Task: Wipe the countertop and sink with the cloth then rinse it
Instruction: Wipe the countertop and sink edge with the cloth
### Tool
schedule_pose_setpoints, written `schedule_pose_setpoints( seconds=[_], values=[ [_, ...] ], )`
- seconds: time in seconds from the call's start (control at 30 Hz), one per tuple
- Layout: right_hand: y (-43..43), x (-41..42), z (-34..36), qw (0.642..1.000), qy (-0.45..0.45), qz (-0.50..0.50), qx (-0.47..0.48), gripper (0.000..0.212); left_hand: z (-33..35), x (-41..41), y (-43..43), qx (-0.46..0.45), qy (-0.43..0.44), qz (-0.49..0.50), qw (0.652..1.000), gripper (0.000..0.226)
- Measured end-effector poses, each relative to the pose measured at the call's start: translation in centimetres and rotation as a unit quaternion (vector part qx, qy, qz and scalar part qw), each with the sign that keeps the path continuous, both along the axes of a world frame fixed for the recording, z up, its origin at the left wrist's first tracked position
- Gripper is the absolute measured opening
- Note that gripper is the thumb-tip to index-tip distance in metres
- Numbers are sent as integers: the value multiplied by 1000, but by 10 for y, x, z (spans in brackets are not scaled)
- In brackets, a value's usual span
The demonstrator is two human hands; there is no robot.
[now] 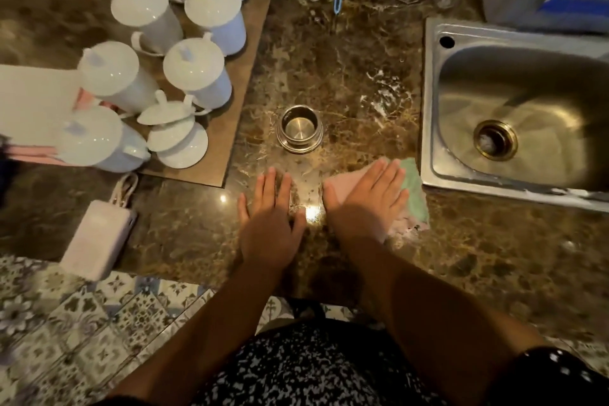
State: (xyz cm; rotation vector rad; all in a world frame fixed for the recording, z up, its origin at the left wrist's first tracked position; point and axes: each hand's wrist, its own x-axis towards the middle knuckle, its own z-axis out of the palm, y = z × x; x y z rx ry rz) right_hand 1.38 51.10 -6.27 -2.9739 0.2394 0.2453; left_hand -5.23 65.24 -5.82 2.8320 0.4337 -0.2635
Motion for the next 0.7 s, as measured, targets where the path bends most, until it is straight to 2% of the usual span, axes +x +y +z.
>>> schedule_pose_setpoints(
  seconds=[0.1, 0.43, 0.53, 0.7],
  values=[
    [0, 26, 0, 999, 28, -14, 10, 111, -3, 2, -2, 19, 5, -2, 1000, 72],
    [-2, 138, -5, 1000, -15, -4, 10, 112, -7, 8, 1, 6, 19, 15, 1000, 72],
    [-2, 180, -6, 999, -13, 28, 8, 113, -7, 7, 0, 4, 14, 20, 1000, 70],
    [-11, 258, -10, 990, -22, 141, -1, 113, -7, 9, -1, 31, -2, 12, 999, 70]
  ],
)
